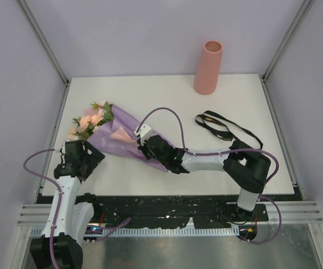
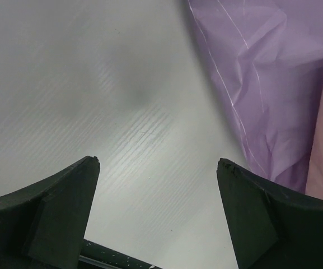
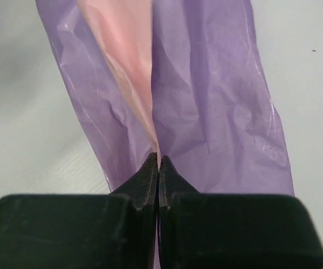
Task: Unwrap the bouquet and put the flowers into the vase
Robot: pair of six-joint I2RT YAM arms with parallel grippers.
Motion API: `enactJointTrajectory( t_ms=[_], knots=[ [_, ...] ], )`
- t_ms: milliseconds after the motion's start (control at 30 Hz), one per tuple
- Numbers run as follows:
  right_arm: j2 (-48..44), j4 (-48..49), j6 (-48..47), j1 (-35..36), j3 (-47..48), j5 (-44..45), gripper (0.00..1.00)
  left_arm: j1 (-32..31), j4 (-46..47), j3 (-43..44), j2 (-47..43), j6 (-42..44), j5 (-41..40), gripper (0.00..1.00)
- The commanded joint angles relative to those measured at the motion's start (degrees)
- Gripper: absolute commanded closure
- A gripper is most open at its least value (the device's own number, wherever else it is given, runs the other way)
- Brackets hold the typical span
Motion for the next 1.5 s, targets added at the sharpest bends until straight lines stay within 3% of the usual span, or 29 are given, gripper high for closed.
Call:
enactJointTrajectory(
  t_ms=[0,200,333,667,833,933,1167,1467],
  knots=[
    [-4.17,4.96,5.57,-1.22,2.12,3.37,0.95,0.38,5.79,-0.18,1.26,-0.67,4.81,0.10],
    [-7.42,10.30,20.48,-6.75,-2.17,0.56,0.95,0.20,8.16,2.10,3.90,0.20,7.55,0.13],
    [-7.25,12.96,28.51,-12.46,-5.00,-2.52,0.95,-1.20,4.13,7.71,8.29,-0.06,4.22,0.12],
    [-7.60,10.06,34.94,-19.58,-10.89,-0.24,0.95,-18.16,0.70,18.35,17.87,-1.38,-12.82,0.11],
    [-6.38,12.34,27.42,-22.13,-10.90,-2.08,0.94,-22.38,-7.45,27.39,25.07,-8.39,-22.76,0.10],
    [-3.92,11.29,18.35,-23.89,-5.63,-7.51,0.92,-23.00,-9.06,32.68,30.43,-10.95,-21.72,0.09],
    [1.45,5.32,4.11,-24.95,6.23,-8.76,0.85,-23.00,-3.53,35.94,35.98,-15.87,-17.23,0.11],
    [10.93,-7.94,3.38,-25.74,19.06,-2.88,0.95,-23.70,-7.39,46.66,45.30,-14.48,-21.53,0.11]
  ],
)
